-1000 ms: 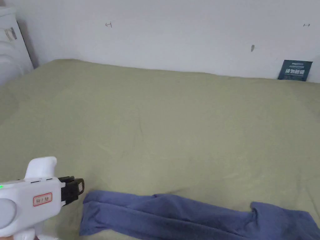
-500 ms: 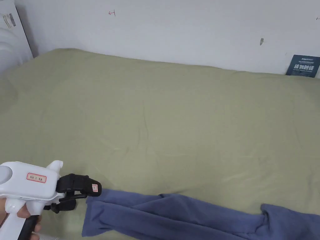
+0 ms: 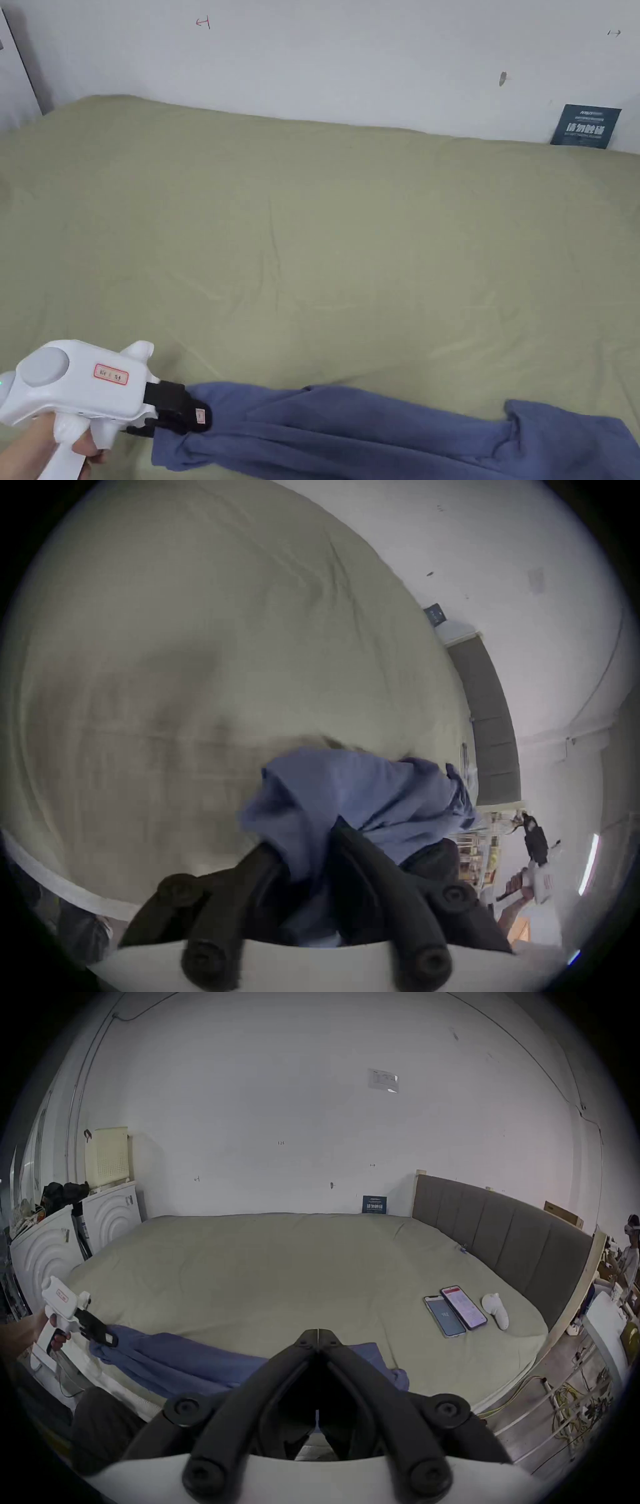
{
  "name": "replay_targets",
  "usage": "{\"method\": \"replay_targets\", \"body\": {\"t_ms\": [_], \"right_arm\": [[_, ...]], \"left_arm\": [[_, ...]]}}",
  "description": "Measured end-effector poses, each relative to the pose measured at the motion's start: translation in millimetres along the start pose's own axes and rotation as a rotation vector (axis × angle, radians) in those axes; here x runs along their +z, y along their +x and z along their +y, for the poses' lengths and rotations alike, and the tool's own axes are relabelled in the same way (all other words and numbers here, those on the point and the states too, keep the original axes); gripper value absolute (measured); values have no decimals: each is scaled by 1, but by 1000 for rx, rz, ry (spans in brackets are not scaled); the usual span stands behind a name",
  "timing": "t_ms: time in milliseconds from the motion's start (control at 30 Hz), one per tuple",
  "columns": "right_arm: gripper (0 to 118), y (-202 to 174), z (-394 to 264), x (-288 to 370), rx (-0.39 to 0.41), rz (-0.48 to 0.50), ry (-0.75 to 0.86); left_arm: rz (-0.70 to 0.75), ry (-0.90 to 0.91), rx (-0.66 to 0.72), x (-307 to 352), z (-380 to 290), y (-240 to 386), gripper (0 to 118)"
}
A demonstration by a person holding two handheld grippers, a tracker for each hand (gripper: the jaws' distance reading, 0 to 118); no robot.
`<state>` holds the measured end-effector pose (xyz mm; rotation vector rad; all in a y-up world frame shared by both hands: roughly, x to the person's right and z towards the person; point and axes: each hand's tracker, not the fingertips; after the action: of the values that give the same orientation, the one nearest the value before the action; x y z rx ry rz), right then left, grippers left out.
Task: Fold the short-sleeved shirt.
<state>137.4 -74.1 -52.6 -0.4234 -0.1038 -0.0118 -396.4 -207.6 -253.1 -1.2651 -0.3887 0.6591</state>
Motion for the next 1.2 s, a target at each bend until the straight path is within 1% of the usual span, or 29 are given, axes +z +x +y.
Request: {"method": "replay_targets", "body": {"t_ms": [67, 133, 233, 300, 367, 433, 500, 600, 667, 700, 800, 933, 1100, 1200], "right_arm": [[0, 0, -1, 2, 0, 2, -2], [0, 3, 0, 4, -1, 7, -3], [0, 8, 2, 4, -15, 21, 4], [0, 9, 4, 5, -4, 29, 19], [0, 10, 7, 4, 11, 33, 23], [0, 11, 11, 3, 9, 37, 33], [0, 11, 14, 2, 7, 46, 39], [0, 8, 15, 2, 11, 60, 42], [0, 6, 14, 2, 16, 65, 44], [0, 5, 14, 3, 16, 71, 42], [0, 1, 12, 4, 15, 84, 36], [0, -2, 9, 8, 9, 97, 34], [0, 3, 5, 14, -13, 100, 29], [0, 9, 1, 15, -32, 93, 22]], "left_arm": [[3, 23, -7, 4, -3, -2, 8], [-31, 59, 14, 12, -6, -4, 8], [-26, 131, 49, 34, -4, -5, 8], [-19, 137, 55, 48, -5, -2, 8], [29, 182, 52, 65, -7, -3, 8], [36, 222, 72, 84, -8, -10, 8], [77, 258, 82, 106, -10, -16, 8], [148, 290, 77, 128, -15, -16, 8], [154, 285, 60, 135, -19, -9, 8], [165, 281, 50, 132, -21, 2, 8], [175, 255, -69, 126, -29, 44, 8], [165, 211, -199, 99, -39, 111, 8], [154, 120, -322, 37, -50, 175, 8], [202, 61, -385, -14, -56, 202, 8]]}}
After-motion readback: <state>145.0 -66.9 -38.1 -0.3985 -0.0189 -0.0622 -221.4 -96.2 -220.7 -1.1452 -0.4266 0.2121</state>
